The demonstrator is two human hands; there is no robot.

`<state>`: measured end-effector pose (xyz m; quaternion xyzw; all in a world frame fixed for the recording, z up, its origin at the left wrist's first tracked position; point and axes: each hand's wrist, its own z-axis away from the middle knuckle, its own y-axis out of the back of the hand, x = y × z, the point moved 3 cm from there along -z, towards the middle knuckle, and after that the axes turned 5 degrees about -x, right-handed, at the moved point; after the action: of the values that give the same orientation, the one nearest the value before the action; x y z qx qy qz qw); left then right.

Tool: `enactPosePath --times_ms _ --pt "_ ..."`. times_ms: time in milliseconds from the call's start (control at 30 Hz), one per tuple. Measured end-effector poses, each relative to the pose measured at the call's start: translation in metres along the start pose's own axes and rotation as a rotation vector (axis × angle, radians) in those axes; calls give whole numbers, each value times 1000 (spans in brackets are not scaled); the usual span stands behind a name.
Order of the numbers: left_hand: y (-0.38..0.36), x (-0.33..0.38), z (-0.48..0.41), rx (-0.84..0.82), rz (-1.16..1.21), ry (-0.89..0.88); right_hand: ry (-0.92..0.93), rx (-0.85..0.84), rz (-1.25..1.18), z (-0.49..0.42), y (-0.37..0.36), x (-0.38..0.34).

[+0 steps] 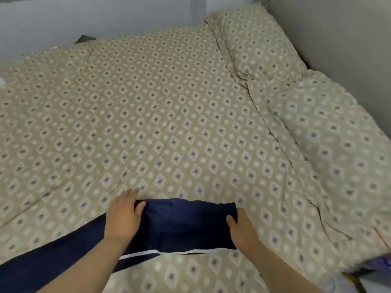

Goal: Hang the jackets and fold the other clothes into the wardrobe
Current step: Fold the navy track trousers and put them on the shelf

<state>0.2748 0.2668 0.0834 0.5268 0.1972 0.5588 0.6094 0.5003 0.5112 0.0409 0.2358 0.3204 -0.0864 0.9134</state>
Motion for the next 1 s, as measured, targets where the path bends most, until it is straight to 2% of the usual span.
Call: enactPosePath --times_ms 67,167,267,367,433,500,633,767,833,900,1000 --pt "-31 28 -8 28 74 35 -14 36 -15 -37 23 18" --pt "-85 47 7 -81 142 19 -18 120 45 -82 74 43" --pt "-132 35 32 -265 4 17 -36 256 224 -116 148 68" --pt "-153 9 46 -389 -153 46 -198 415 360 -128 212 93" --pt "-157 -9 50 -398 -175 97 -292 524 462 -126 224 97" --pt "-159 -26 51 -404 -177 127 -193 581 594 -123 203 85" --pt "-161 -51 42 -413 -162 134 174 375 783 -111 84 45" --pt "-156 -83 39 -363 -173 134 588 66 926 -71 -73 11" --pt "-148 -109 42 -327 -186 174 736 -88 962 -49 -139 -2" --pt "-135 -141 48 -275 -207 204 761 -228 970 -33 -190 -12" --pt "-113 -196 64 -227 -225 258 686 -449 982 -22 -245 -18"
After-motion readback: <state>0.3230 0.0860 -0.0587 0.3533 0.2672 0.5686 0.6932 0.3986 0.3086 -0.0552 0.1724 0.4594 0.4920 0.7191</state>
